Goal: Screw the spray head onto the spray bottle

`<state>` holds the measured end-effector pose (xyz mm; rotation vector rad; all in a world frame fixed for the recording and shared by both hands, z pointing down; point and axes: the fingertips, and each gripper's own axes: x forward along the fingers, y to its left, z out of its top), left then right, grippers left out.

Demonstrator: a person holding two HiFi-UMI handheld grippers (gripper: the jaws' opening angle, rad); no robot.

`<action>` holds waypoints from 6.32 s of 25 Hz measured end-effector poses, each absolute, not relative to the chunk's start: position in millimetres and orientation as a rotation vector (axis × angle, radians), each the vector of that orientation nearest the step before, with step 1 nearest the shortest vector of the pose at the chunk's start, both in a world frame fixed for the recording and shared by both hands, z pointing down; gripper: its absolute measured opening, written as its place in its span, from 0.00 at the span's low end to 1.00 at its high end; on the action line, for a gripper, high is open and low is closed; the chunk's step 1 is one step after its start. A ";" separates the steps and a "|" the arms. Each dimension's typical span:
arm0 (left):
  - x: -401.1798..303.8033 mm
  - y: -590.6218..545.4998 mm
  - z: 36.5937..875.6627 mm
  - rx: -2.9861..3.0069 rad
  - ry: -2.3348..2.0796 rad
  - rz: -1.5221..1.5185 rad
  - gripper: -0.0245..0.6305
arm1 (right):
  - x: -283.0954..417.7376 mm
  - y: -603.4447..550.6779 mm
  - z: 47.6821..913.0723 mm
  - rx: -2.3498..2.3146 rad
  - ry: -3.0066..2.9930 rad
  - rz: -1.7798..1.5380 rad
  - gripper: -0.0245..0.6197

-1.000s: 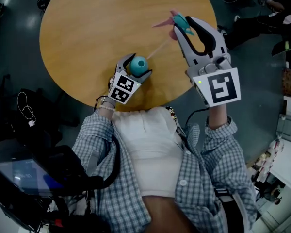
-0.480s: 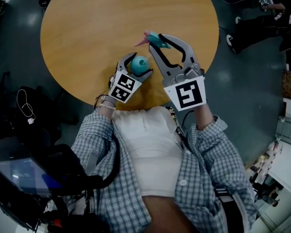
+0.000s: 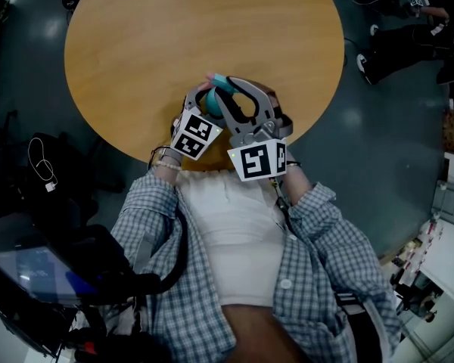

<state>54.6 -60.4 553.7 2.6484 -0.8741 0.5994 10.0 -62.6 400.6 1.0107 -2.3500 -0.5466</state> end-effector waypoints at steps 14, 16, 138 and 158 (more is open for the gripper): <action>52.9 -61.7 549.8 2.646 -0.870 0.598 0.65 | 3.2 -42.0 407.3 0.951 -2.277 -0.653 0.21; 52.7 -62.0 547.2 2.648 -0.871 0.599 0.65 | 2.4 -41.8 407.8 0.928 -2.277 -0.625 0.21; 59.1 -54.3 551.5 2.674 -0.794 0.557 0.66 | 25.1 -26.5 464.5 -0.789 -1.615 -1.073 0.23; 80.0 -56.4 546.2 2.658 -0.813 0.582 0.66 | 37.9 -33.5 452.1 -0.114 -1.803 -0.058 0.22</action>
